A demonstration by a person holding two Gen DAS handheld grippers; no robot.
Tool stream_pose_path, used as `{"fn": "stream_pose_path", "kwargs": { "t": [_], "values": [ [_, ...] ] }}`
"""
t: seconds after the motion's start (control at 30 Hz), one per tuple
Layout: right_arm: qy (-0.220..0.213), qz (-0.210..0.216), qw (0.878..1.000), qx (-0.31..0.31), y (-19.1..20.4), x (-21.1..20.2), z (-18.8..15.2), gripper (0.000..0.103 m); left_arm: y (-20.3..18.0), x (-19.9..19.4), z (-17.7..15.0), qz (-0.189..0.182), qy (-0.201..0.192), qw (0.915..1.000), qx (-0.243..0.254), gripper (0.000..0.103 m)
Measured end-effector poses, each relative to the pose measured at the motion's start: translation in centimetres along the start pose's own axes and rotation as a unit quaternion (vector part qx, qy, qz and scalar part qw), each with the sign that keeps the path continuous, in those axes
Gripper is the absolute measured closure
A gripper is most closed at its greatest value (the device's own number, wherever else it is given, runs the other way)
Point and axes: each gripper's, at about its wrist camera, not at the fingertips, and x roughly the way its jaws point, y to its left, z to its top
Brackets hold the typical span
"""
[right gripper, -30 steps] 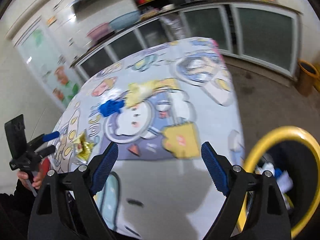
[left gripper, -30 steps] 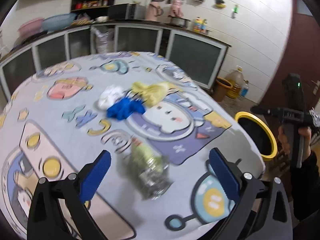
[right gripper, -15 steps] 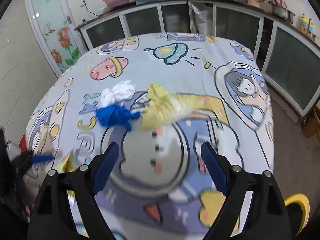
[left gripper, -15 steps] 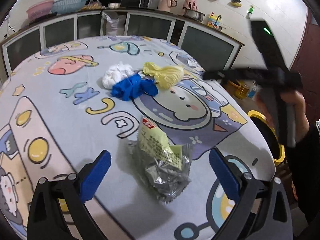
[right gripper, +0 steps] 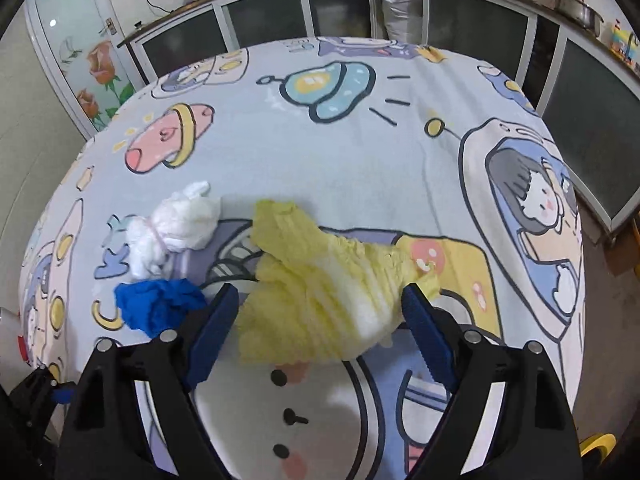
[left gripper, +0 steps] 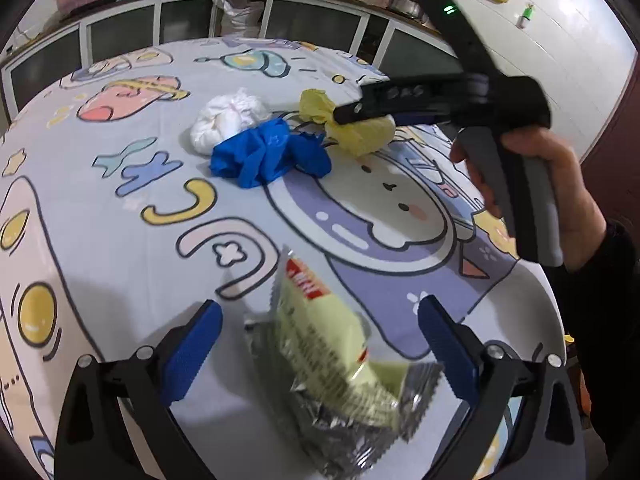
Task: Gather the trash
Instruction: 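Grasp the yellow-and-silver snack bag with left tool while right grasps yellow cabbage leaf, then carry the snack bag and cabbage leaf to the yellow bin and release both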
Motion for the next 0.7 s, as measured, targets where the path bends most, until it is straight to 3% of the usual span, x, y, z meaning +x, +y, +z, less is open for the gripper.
{"fn": "stream_pose_path", "kwargs": {
  "t": [0.07,0.1,0.17,0.2,0.23,0.3,0.33,0.47,0.7],
  "values": [
    [0.001,-0.006,1.0,-0.004,0.0,0.3,-0.2,0.046,0.0,0.1,0.1,0.003,-0.001,1.0,0.003,0.025],
    [0.002,-0.009,1.0,-0.005,0.0,0.3,-0.3,0.049,-0.1,0.3,0.1,0.007,-0.001,1.0,0.005,0.029],
    [0.005,-0.015,1.0,-0.002,-0.3,0.5,-0.2,0.07,0.0,0.6,0.2,0.014,-0.002,0.9999,0.007,0.046],
    [0.006,-0.013,1.0,0.003,-0.6,0.6,-0.2,0.073,0.0,0.6,0.3,0.018,-0.003,0.9998,0.007,0.048],
    [0.007,-0.011,1.0,0.008,-0.9,0.6,-0.2,0.081,0.0,0.7,0.3,0.018,-0.003,0.9998,0.006,0.061],
    [0.004,-0.022,1.0,0.013,-1.2,0.6,-0.3,0.088,0.0,0.6,0.5,0.012,-0.005,0.9999,0.001,0.065],
    [-0.001,-0.018,1.0,0.018,-1.3,0.4,-0.4,0.089,0.1,0.6,0.5,0.01,-0.003,0.9999,-0.003,0.084],
    [-0.026,0.003,0.999,0.03,-1.4,-1.8,-0.7,0.092,-0.1,-1.1,0.4,-0.009,-0.01,0.9999,-0.01,0.084],
    [-0.082,0.031,0.996,0.023,-0.3,-8.3,-1.0,0.092,-0.3,-6.9,0.9,-0.014,-0.066,0.9977,-0.004,0.084]
  ]
}}
